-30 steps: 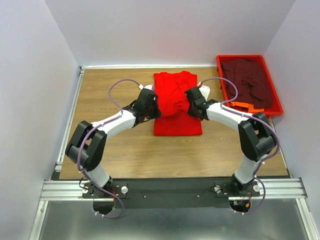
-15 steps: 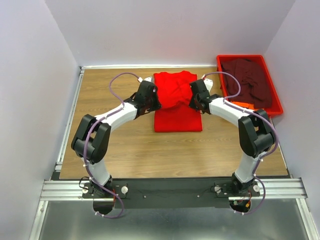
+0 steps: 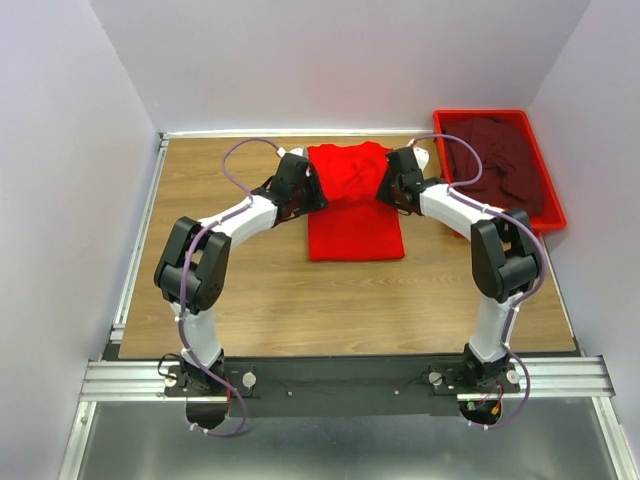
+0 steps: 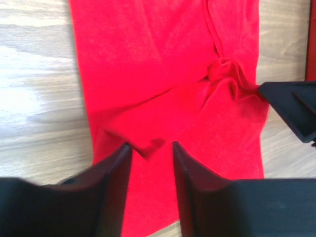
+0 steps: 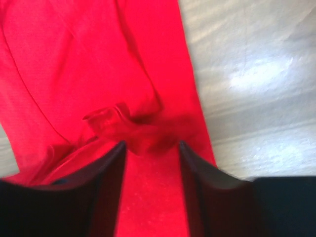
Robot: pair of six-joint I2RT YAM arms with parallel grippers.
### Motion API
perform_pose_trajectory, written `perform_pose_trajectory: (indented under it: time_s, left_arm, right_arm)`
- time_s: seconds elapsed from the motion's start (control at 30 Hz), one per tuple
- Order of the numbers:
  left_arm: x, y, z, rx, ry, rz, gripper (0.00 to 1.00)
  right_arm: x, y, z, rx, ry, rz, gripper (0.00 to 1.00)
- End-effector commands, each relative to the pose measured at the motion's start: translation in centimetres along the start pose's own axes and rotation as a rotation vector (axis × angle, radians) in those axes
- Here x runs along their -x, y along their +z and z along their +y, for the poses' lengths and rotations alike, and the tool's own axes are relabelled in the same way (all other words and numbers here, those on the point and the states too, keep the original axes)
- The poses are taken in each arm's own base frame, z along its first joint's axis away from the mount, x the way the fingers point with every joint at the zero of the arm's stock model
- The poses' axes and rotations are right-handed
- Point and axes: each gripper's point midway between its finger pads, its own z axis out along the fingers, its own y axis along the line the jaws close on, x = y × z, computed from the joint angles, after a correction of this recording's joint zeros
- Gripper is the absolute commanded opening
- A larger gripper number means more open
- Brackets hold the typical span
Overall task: Fold and stack the t-shirts
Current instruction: Fold the tshirt
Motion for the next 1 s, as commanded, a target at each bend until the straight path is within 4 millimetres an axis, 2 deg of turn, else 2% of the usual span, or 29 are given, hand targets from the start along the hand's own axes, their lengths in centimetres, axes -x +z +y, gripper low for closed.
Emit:
perform_pose_trajectory:
  time_s: [0.0,0.07,0.13,0.17,0.27,0.3,0.33,0.37,0.43,0.57,0.63,0.67,0.8,0.97]
  left_arm:
    - [2.9,-1.3,0.5,0.000,0.009,-0.069,0.58]
    - [3.6,-2.2,0.7,0.010,0.011,-0.096,0.59]
    - [3.6,-2.6,0.7,0.007,0.013,-0.102,0.59]
    - [3.5,-2.8,0.5,-0.001,0.012,-0.100,0.58]
    - [2.3,-2.4,1.0,0.006,0.010,-0.071,0.51]
    - [1.7,-2.1,1.0,0.004,0.001,-0.057,0.41]
    - [1.2,-1.8,1.0,-0.001,-0.001,-0.044,0.38]
    - [0.7,-1.4,0.5,-0.007,0.000,-0.030,0.32]
    - [0.4,-0.9,-0.1,-0.012,0.007,-0.021,0.28]
    - [0.2,0.7,-1.2,-0.016,0.009,-0.004,0.19]
    - [-0.1,1.2,-1.5,-0.022,0.006,0.007,0.18]
    - [-0.3,1.4,-1.4,-0.022,0.006,0.012,0.17]
    - [-0.6,2.5,-1.1,-0.003,-0.002,0.020,0.17]
    - [-0.4,3.5,-1.0,0.011,-0.011,0.014,0.17]
  right_arm:
    - [2.8,-0.6,0.9,0.036,0.005,-0.057,0.61]
    - [3.3,-1.0,0.8,0.036,-0.008,-0.071,0.65]
    - [3.5,-1.9,0.9,0.049,-0.013,-0.078,0.66]
    - [3.0,-1.9,0.5,0.045,-0.014,-0.066,0.66]
    - [1.8,-2.3,1.0,0.090,-0.014,-0.029,0.66]
    - [1.0,-2.3,1.1,0.097,-0.022,-0.007,0.65]
    - [0.6,-2.2,1.2,0.095,-0.030,-0.003,0.65]
    - [0.0,-1.7,1.1,0.086,-0.042,0.008,0.65]
    - [-0.4,-1.2,1.4,0.094,-0.049,0.024,0.61]
    - [-0.1,0.2,2.9,0.127,-0.080,0.036,0.51]
    - [-0.5,1.5,3.0,0.119,-0.095,0.047,0.47]
    - [0.4,1.7,3.7,0.130,-0.100,0.031,0.41]
    - [0.4,3.2,5.0,0.153,-0.112,0.040,0.39]
    - [-1.2,5.2,4.7,0.119,-0.127,0.065,0.38]
